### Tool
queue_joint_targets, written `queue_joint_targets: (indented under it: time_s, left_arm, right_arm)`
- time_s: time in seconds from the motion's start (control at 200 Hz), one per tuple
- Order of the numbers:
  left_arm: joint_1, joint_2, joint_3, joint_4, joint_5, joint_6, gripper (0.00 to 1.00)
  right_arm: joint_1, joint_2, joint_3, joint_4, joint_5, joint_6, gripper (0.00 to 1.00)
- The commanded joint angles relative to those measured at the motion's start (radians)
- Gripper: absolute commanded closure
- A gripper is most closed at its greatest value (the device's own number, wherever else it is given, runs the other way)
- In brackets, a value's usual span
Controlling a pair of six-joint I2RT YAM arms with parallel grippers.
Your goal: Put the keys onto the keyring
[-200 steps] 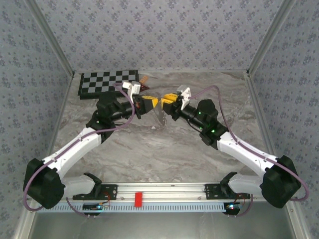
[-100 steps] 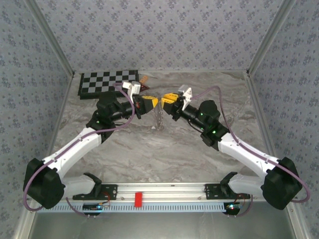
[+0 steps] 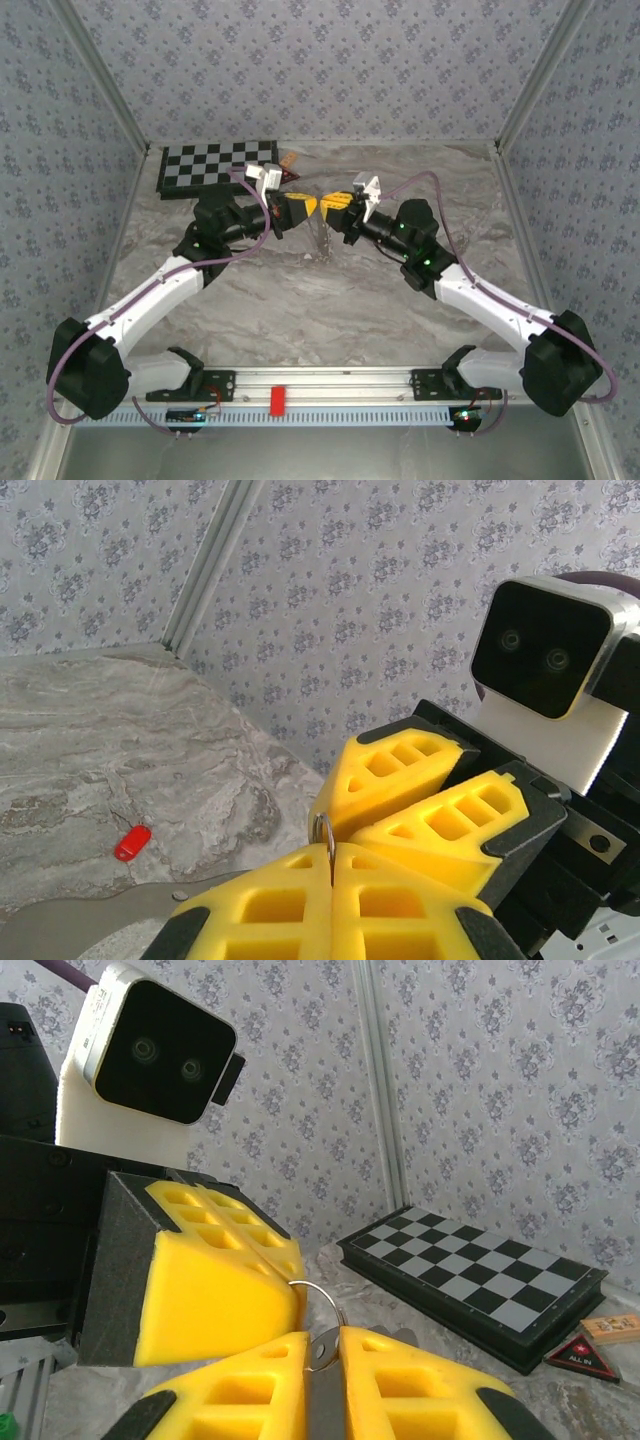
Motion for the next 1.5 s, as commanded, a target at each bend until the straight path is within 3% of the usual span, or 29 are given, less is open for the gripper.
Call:
queue_joint_targets:
  time_s: [0.0,1.069,1.494]
  left_arm:
    - [-0.008,-0.027,0.007,0.047,0.036,0.021,1.0]
    - [-0.009,-0.01,0.019,0.029,0.046,0.039,1.0]
    - [-0.011,0.0,0.03,0.036,0.057,0.033,1.0]
  right_arm:
    - [-0.011,0.015,0.036,0.047,-0.069,0.049,0.85]
    - [-0.074,0.05,0.048,0.156,-0.249,0.223,0.81]
    - [-0.075,0.084,0.06,0.161,-0.318,0.231,0.88]
